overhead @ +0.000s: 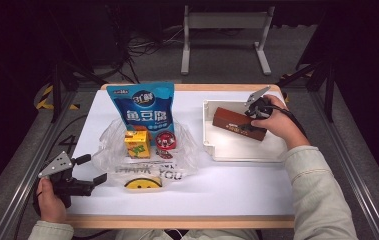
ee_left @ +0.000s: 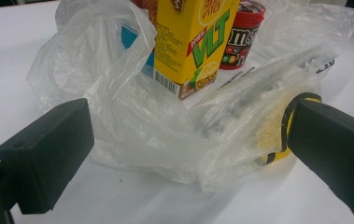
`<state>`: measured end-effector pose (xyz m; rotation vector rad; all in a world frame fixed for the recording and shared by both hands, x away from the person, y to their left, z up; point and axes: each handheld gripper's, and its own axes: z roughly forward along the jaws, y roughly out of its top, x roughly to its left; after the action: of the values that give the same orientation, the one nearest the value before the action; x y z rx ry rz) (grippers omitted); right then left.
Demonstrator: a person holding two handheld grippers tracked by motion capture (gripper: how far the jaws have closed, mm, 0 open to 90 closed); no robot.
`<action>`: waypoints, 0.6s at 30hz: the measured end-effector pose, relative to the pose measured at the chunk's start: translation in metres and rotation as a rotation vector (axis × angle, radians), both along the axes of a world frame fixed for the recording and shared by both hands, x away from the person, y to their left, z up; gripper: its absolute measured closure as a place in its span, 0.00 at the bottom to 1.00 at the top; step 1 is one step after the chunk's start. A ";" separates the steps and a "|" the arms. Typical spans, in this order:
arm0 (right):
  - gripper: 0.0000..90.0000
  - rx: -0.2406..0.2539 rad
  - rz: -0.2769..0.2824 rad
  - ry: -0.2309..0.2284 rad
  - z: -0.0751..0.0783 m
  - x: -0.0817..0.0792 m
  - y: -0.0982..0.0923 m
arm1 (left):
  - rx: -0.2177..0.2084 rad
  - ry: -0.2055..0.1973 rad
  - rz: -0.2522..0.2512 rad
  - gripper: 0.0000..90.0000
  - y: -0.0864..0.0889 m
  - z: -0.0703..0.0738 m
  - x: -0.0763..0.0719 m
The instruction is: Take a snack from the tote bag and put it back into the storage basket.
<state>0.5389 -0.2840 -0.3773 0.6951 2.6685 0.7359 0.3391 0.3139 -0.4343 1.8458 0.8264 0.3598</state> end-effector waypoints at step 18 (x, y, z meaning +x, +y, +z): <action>0.67 0.221 -0.121 0.035 0.029 -0.034 -0.008 | 0.004 0.009 0.008 0.01 -0.003 0.000 0.004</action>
<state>0.5053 -0.2921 -0.3481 0.9236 2.5728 1.0031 0.3430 0.3114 -0.4345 1.8492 0.8394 0.3583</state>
